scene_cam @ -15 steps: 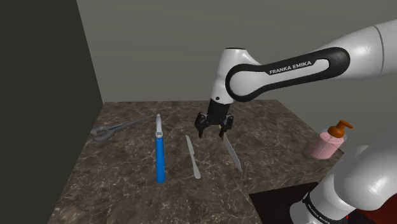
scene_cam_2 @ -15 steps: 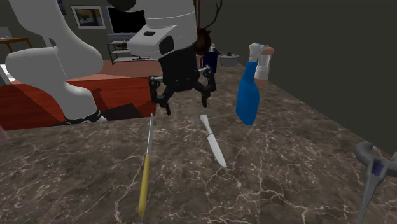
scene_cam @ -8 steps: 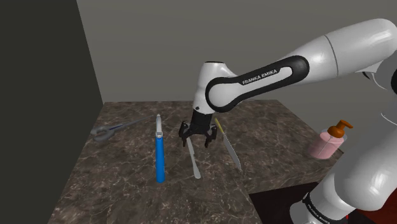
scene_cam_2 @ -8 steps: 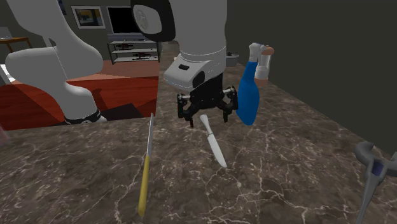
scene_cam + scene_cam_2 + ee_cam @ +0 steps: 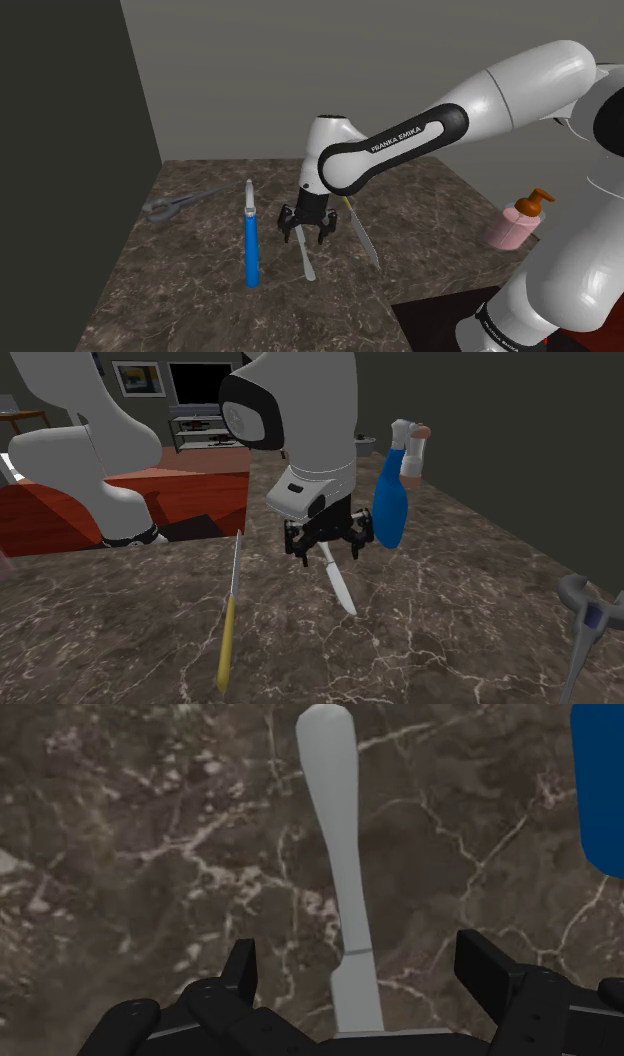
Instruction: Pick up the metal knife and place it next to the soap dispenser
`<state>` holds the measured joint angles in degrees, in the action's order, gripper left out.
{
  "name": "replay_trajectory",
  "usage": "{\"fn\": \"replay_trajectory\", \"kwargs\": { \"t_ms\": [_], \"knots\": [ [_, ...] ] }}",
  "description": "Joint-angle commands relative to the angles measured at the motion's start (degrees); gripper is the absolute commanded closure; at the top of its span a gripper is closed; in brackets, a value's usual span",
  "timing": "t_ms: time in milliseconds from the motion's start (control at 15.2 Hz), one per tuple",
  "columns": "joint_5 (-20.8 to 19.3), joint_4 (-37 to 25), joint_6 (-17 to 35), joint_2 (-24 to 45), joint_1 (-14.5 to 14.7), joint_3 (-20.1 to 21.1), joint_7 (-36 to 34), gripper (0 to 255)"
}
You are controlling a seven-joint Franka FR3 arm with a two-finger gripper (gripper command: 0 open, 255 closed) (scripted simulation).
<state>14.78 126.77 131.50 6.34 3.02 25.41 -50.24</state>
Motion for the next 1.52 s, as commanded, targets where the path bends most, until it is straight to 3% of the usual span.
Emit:
{"fn": "replay_trajectory", "kwargs": {
  "t_ms": [0,330,396,990,1452],
  "knots": [
    [-0.02,0.13,0.3,0.13,0.05,0.02,-0.03,0],
    [-0.02,0.12,0.29,0.13,0.05,0.02,-0.03,0],
    [-0.02,0.12,0.29,0.13,0.05,0.02,-0.03,255],
    [-0.02,0.13,0.3,0.13,0.04,0.03,-0.03,255],
    [0.73,-1.93,-4.97,-3.27,-0.33,0.0,-0.31,255]
  ]
}}
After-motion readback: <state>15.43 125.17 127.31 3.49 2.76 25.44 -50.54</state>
